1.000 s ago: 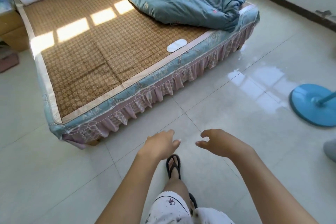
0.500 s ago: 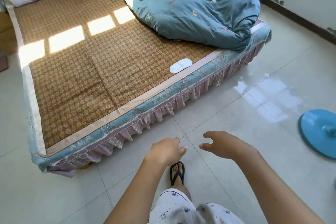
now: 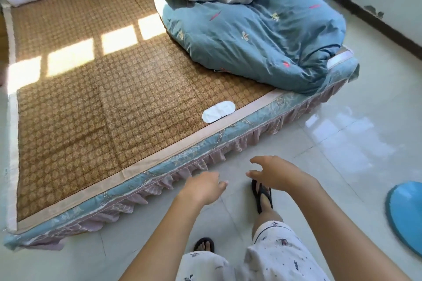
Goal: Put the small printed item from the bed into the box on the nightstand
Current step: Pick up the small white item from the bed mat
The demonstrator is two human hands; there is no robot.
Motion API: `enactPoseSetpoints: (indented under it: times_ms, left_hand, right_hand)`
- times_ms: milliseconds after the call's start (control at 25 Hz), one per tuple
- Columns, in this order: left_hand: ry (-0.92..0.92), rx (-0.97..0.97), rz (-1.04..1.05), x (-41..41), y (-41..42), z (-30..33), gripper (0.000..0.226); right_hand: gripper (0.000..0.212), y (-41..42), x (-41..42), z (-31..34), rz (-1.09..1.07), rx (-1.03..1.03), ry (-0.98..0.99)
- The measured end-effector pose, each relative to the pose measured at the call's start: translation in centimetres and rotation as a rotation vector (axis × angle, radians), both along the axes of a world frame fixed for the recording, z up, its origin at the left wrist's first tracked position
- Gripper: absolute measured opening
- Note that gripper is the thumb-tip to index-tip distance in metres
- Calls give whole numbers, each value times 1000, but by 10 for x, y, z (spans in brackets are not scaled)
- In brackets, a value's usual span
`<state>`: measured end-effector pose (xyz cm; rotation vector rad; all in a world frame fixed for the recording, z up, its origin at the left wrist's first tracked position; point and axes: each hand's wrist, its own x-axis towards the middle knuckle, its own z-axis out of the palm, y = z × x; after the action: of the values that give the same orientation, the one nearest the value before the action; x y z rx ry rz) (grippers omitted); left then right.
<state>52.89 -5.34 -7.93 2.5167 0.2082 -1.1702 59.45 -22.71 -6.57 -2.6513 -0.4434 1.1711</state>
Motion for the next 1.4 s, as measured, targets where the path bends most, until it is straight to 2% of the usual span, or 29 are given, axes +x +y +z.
enactPoseSetpoints:
  times_ms: [200,440,520,680,880,1000,1080,1200,1280,1400]
  left_hand:
    - [2,10,202,99,-36,-19,48]
    - [13,-53,427,172,-24,-58,42]
    - [12,-97,516,197,-9,-91,38]
    - [-93,-150,931,246,21,-177,33]
    - [-74,-82,1286,302,51,-286,48]
    - [-107,151,1345,321,64,-324,70]
    - [-144,223,1358,330,70,-340,76]
    - [-146,189,1435,340,73,-351,72]
    - [-107,191,1377,342,74,-354,68]
    - [-79,182,1279,337,80,-355,50]
  right_hand:
    - [53,-42,126,-9,108,-39,-34]
    - [44,-7,212,-50,271,-18,8]
    - [44,13,237,-80,305,-33,27]
    - [46,45,275,-149,309,-52,47]
    - [46,86,306,-229,352,-125,102]
    - [46,101,316,-256,348,-127,121]
    - [47,105,321,-267,322,-128,135]
    - [47,103,323,-273,302,-153,138]
    - [47,102,321,-271,314,-161,135]
    - [46,103,315,-268,315,-157,140]
